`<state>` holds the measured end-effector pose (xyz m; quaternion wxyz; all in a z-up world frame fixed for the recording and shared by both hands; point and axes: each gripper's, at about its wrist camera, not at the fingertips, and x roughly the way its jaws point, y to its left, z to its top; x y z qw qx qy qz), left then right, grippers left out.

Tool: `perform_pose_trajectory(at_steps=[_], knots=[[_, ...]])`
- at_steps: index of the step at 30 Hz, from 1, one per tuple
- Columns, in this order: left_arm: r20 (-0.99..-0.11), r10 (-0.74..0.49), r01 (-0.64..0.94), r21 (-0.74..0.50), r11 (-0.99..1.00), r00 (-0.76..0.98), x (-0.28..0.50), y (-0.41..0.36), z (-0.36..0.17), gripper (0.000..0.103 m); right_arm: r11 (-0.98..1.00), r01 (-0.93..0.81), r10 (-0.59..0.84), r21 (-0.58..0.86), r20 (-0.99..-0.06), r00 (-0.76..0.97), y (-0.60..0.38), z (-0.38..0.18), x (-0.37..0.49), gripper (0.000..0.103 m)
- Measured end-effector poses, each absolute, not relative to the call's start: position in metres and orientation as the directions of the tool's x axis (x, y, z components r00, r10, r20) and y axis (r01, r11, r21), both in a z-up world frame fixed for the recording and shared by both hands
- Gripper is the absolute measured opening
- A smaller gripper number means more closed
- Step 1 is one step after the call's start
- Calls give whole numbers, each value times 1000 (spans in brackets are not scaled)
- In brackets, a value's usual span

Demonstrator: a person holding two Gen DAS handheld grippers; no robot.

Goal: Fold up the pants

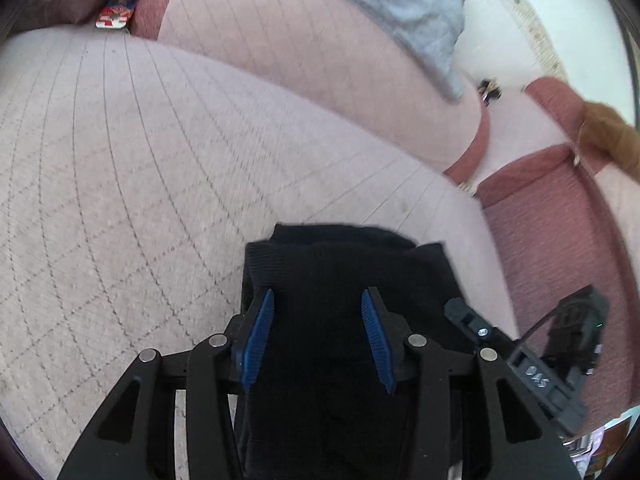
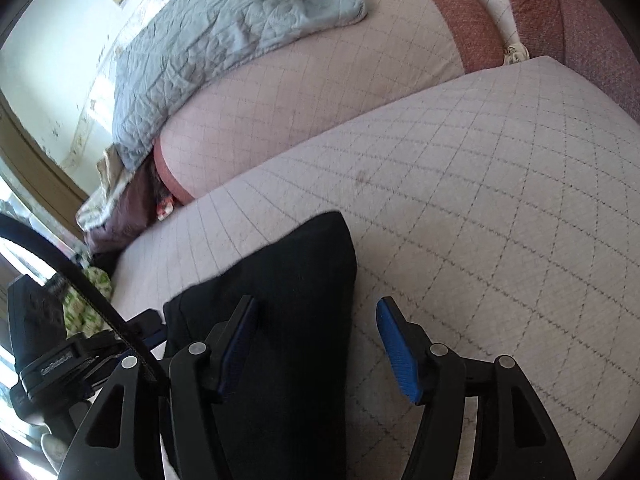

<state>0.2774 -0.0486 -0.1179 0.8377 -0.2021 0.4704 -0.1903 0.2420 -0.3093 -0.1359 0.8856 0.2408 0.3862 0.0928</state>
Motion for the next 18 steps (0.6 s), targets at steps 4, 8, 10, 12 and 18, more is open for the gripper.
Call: perform_pose_trajectory(at_steps=[4, 8, 10, 12, 18], knots=[[-715, -506, 115, -521, 846, 482, 279, -46, -123, 54, 861, 35, 357, 507, -652, 669, -311, -141, 245, 71], [-714, -493, 108, -513, 852, 497, 270, -43, -114, 54, 874, 24, 341, 484, -649, 680, -311, -136, 242, 71], [-716, -477, 116, -492, 863, 510, 262, -45, -108, 54, 885, 25, 321, 465, -647, 692, -310, -133, 237, 71], [-717, -466, 136, -469, 873, 518, 249, -48, -100, 54, 890, 32, 303, 454, -644, 702, -309, -129, 228, 71], [-720, -393, 193, -347, 918, 573, 194, -50, -76, 55, 881, 46, 302, 471, -634, 712, -300, -111, 173, 71]])
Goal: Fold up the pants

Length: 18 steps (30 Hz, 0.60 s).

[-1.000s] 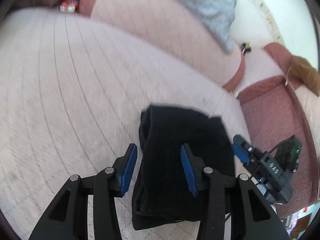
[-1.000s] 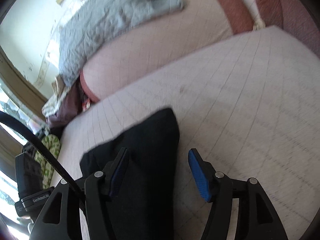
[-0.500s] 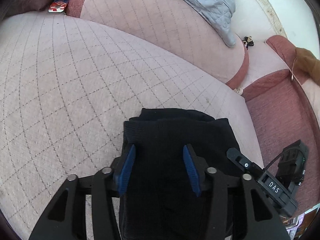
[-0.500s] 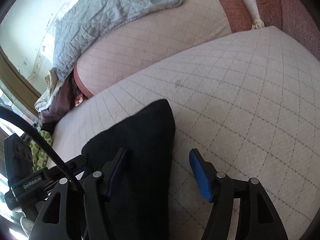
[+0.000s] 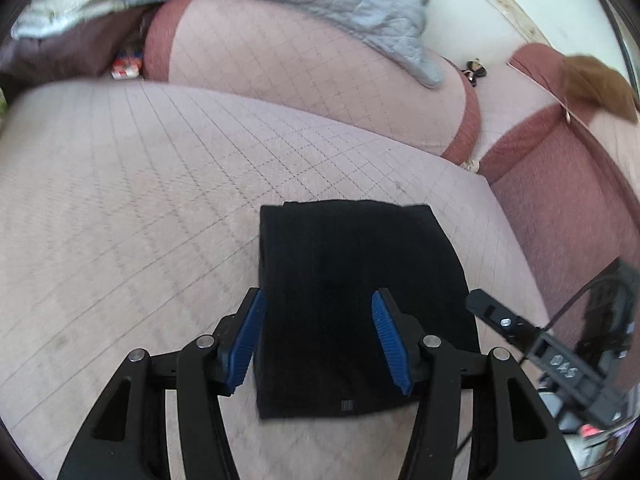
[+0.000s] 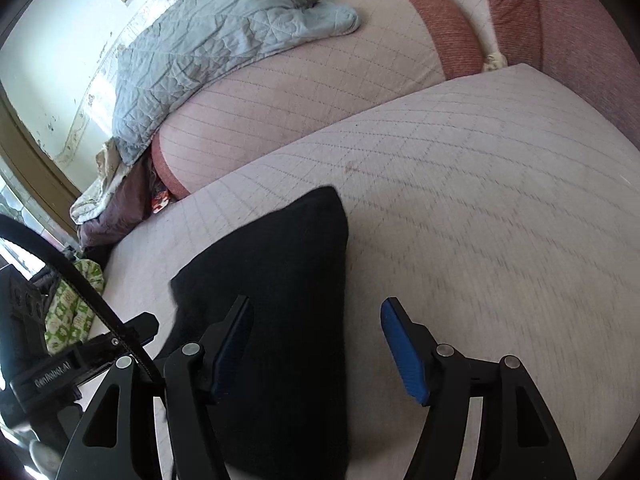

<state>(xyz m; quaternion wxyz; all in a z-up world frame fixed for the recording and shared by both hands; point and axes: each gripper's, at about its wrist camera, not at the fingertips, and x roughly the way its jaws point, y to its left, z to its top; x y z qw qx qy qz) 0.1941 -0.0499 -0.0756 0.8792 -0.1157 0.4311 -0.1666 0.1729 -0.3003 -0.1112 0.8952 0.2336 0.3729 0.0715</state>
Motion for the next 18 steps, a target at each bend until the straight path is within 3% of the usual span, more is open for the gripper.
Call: perform_pose_trajectory(at_steps=[9, 13, 18], knots=[[-682, -224, 150, -167, 974, 696, 93, -47, -63, 67, 893, 9, 306, 450, -621, 721, -288, -93, 56, 76], [-660, -155, 104, -117, 988, 735, 59, -47, -73, 83, 910, 33, 263, 414, -637, 725, -287, -110, 14, 77], [-703, -123, 83, -91, 992, 700, 52, -47, -107, 84, 932, 68, 202, 357, -665, 719, -286, -122, 9, 77]])
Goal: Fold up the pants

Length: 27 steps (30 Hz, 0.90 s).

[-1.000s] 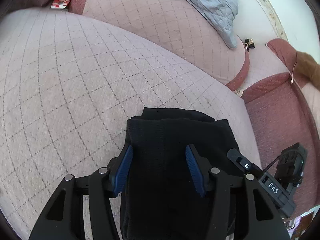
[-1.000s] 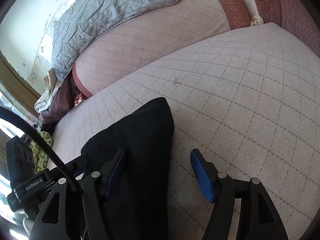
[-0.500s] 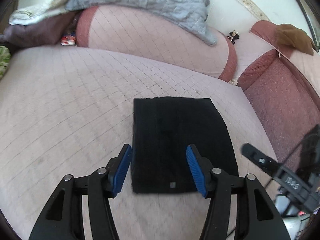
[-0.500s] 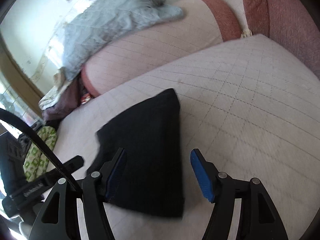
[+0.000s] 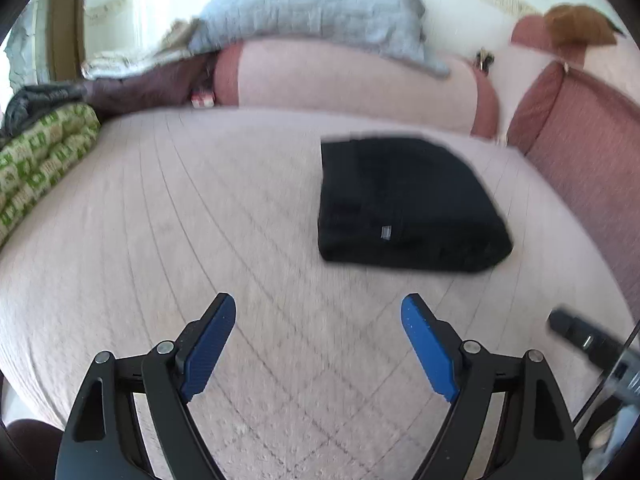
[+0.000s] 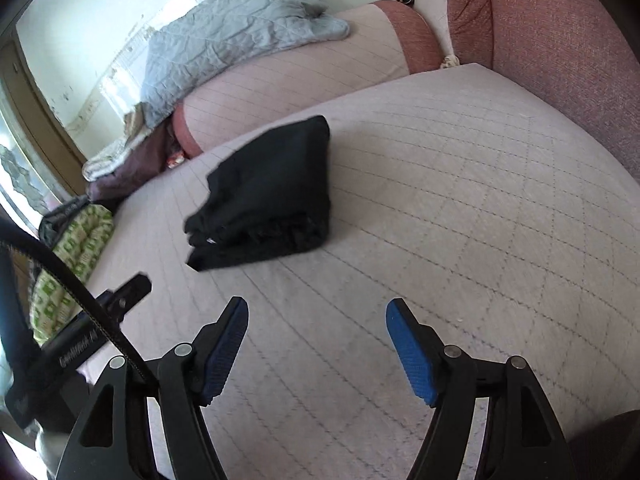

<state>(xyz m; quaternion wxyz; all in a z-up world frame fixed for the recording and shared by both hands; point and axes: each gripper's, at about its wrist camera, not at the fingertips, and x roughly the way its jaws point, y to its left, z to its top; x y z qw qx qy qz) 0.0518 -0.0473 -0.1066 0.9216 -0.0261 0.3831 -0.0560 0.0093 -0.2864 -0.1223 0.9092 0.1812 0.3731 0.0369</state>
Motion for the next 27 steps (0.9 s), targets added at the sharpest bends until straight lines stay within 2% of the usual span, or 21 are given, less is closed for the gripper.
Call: perform_pose_trajectory(at_steps=[4, 9, 14, 27], knots=[[-730, -131, 96, -90, 991, 671, 63, -44, -123, 84, 950, 75, 153, 302, -665, 731, -282, -125, 11, 77], [-744, -150, 73, -136, 988, 651, 74, -36, -131, 84, 956, 98, 129, 276, -696, 707, -280, -139, 24, 77], [-753, -173, 47, -185, 982, 635, 83, -28, -135, 84, 972, 90, 88, 219, -689, 719, -271, -142, 34, 77], [-754, -162, 53, -168, 984, 637, 91, -31, -140, 85, 989, 39, 71, 141, -697, 713, -249, -152, 44, 78]])
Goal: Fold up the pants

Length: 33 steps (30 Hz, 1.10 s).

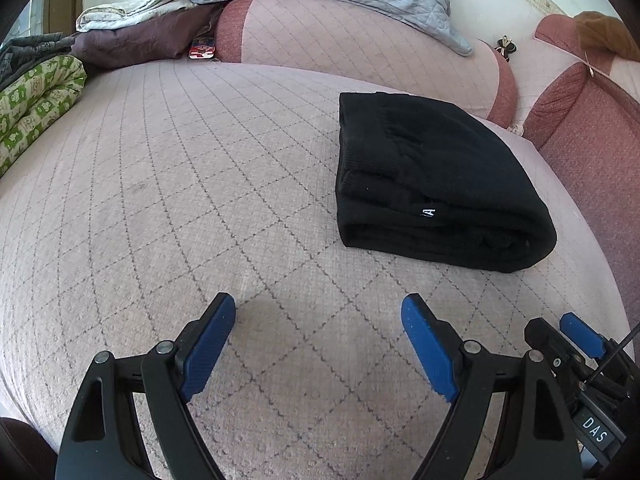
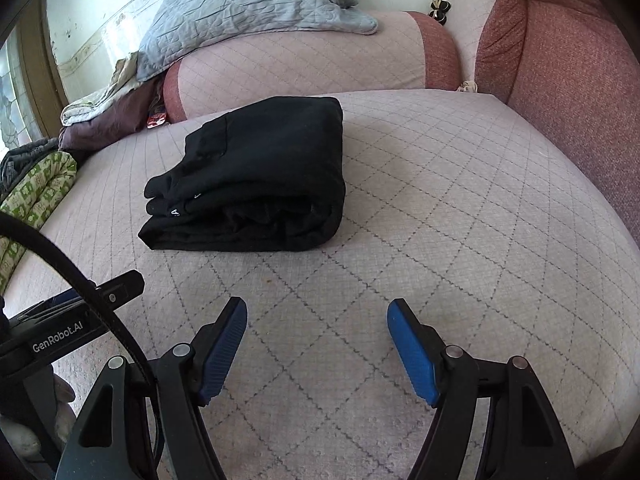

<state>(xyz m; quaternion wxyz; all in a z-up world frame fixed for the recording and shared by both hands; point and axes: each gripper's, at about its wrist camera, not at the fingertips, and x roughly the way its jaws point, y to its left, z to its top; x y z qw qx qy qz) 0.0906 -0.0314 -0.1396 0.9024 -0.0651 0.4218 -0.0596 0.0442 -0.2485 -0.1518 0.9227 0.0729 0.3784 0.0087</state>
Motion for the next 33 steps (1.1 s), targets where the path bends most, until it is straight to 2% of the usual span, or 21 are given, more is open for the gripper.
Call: perform_pose_trajectory(at_steps=[10, 19, 24, 26, 30, 33], knots=[[-736, -154, 40, -170, 985, 659, 83, -29, -138, 85, 990, 43, 58, 131, -678, 733, -250, -145, 36, 79], [-679, -82, 6, -113, 994, 729, 55, -26, -106, 85, 990, 46, 53, 134, -648, 760, -249, -133, 23, 79], [-562, -13, -40, -82, 996, 827, 22, -27, -62, 87, 988, 39, 64, 148, -628, 775, -250, -123, 12, 80], [-497, 36, -64, -39, 997, 867, 6, -32, -43, 101, 987, 44, 63, 157, -619, 783, -254, -118, 8, 80], [-415, 89, -104, -15, 994, 906, -12, -39, -15, 103, 982, 58, 63, 179, -602, 796, -262, -110, 1, 80], [-407, 47, -58, -16, 998, 912, -4, -49, -6, 103, 978, 65, 68, 199, -596, 800, -269, -106, -1, 81]])
